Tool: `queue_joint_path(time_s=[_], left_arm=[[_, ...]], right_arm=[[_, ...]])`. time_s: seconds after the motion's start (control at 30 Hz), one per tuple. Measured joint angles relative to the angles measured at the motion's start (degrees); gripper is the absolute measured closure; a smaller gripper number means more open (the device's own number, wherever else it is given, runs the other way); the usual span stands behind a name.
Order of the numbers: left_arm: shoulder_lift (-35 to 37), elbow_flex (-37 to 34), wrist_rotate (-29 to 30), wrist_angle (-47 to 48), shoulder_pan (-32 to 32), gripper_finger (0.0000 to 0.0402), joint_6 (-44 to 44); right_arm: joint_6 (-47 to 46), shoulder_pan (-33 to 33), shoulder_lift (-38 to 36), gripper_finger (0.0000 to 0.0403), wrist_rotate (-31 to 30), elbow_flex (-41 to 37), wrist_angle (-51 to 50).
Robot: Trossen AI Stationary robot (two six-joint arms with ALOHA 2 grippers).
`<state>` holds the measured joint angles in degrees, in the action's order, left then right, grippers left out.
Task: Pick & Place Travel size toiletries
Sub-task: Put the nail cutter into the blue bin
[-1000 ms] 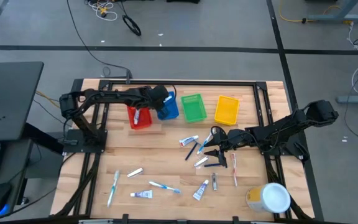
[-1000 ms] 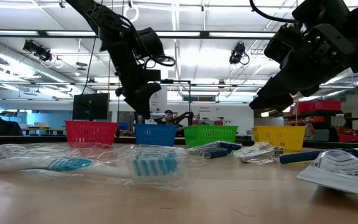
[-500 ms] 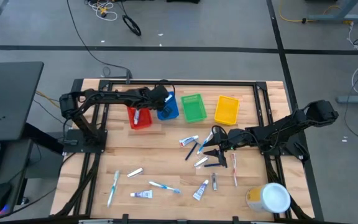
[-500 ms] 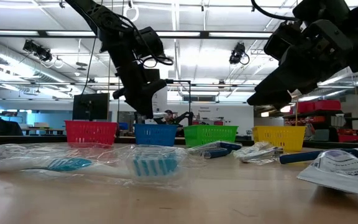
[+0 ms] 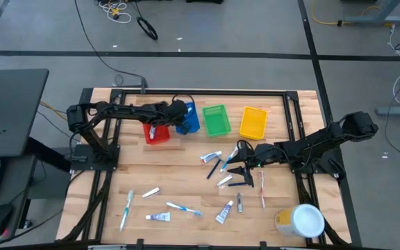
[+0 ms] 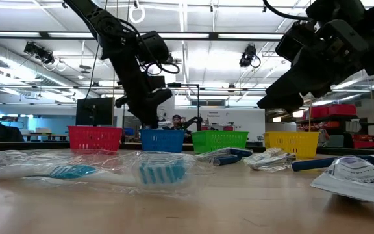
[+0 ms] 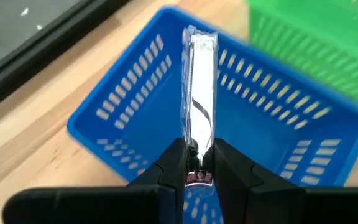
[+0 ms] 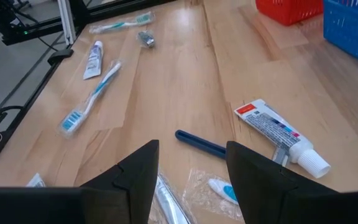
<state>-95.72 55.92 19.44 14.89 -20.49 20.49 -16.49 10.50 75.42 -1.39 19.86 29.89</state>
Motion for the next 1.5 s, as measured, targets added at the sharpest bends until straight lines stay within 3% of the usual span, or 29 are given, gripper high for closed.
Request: queue_joint_path(time_s=[0.57,0.87,1.2,1.5], left_arm=[[-0.14,0.00,0.81,-0.60,-0.11,0.0338,-0.14],[-5.39,0.01,-0.01,-2.47,-0.45,0.0338,-0.76],[-5.64,0.04,-1.52,-1.46,-2.62,0.0337,-1.31],[-5.64,0.04,-4.54,-1.42,-3.23,0.0296,-2.91]], right_arm=[[0.02,0.00,0.00,0.0206,0.00,0.00,0.11],[-0.58,0.09,0.00,0.0206,0.04,-0.02,1.25],[-1.07,0.09,0.00,0.0206,-0.46,-0.04,1.14],[-1.07,0.09,0.00,0.0206,-0.46,-0.04,1.14]])
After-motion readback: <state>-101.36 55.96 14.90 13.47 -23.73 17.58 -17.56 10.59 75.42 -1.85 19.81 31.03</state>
